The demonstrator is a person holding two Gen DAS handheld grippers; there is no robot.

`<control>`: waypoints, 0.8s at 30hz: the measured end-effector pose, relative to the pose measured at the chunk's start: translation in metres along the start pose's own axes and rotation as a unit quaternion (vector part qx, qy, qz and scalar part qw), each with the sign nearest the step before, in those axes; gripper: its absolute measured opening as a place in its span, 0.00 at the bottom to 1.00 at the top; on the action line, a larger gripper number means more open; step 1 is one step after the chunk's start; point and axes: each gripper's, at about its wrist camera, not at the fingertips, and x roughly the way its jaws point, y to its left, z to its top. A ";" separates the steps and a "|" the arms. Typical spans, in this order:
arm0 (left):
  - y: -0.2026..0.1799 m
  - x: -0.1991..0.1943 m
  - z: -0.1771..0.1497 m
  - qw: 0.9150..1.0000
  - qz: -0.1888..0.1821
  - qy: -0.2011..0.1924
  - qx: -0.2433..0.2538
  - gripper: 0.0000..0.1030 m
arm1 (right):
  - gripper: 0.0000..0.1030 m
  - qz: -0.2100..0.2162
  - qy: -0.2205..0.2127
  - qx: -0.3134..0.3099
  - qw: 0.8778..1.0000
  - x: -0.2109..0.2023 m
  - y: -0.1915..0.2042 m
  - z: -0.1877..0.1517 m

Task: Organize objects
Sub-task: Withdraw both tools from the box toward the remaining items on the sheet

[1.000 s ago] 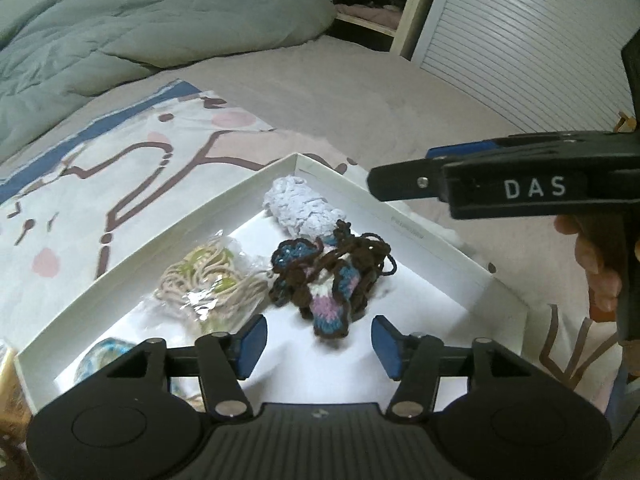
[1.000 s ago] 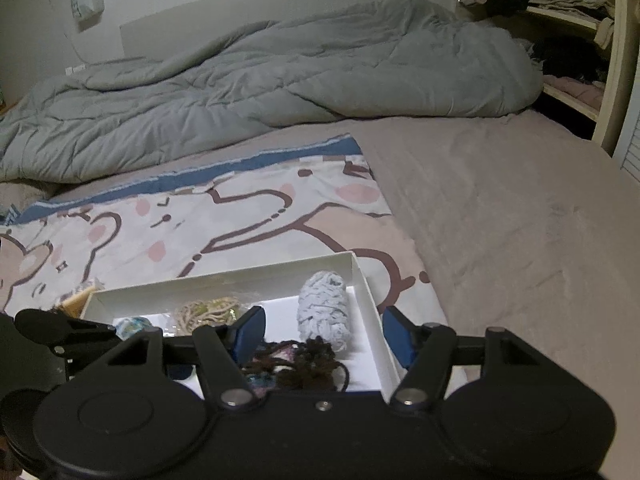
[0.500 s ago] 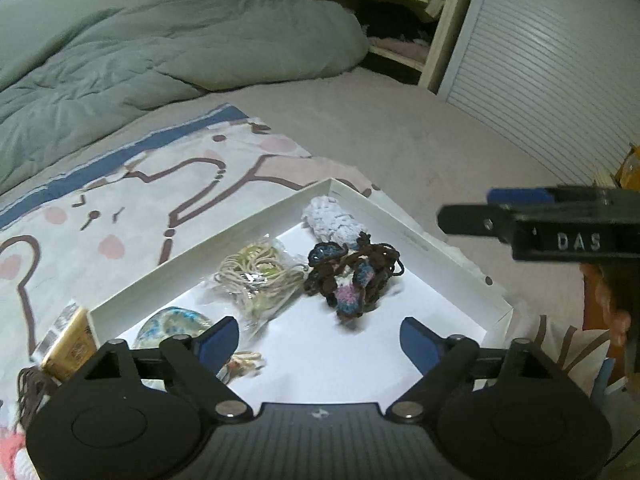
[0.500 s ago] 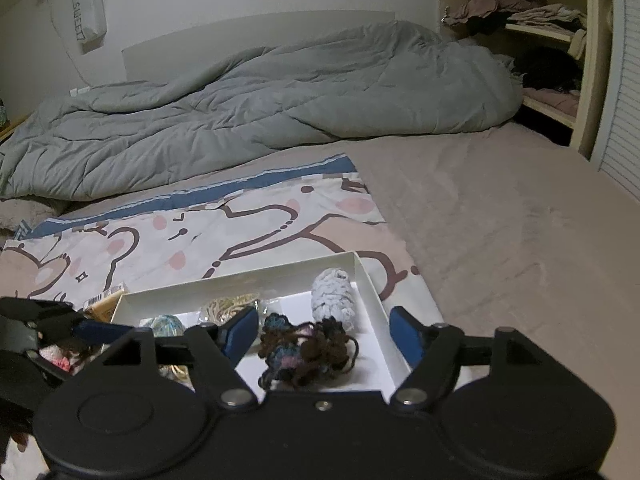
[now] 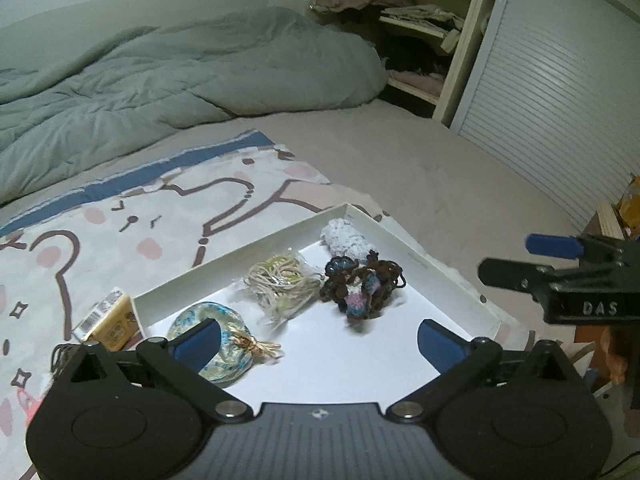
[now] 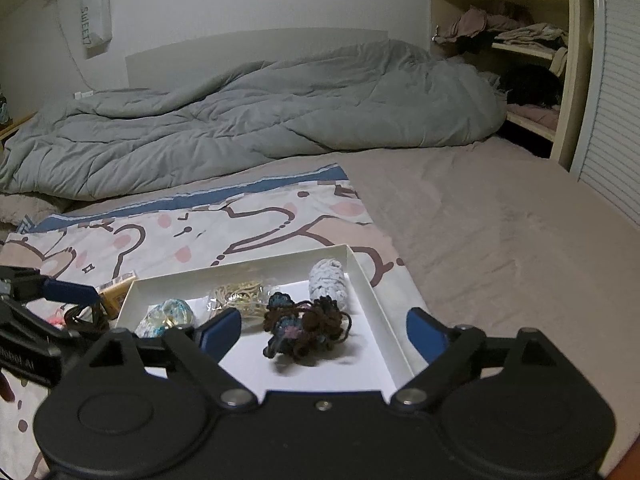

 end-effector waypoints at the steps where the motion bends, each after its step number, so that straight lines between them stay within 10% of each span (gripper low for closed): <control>1: 0.000 -0.003 -0.001 1.000 0.003 -0.002 -0.002 1.00 | 0.92 -0.001 -0.003 0.001 1.000 -0.003 0.001 -0.002; 24: 0.018 -0.052 -0.020 0.998 0.033 -0.045 -0.025 1.00 | 1.00 -0.003 -0.029 0.023 0.999 -0.034 0.015 -0.021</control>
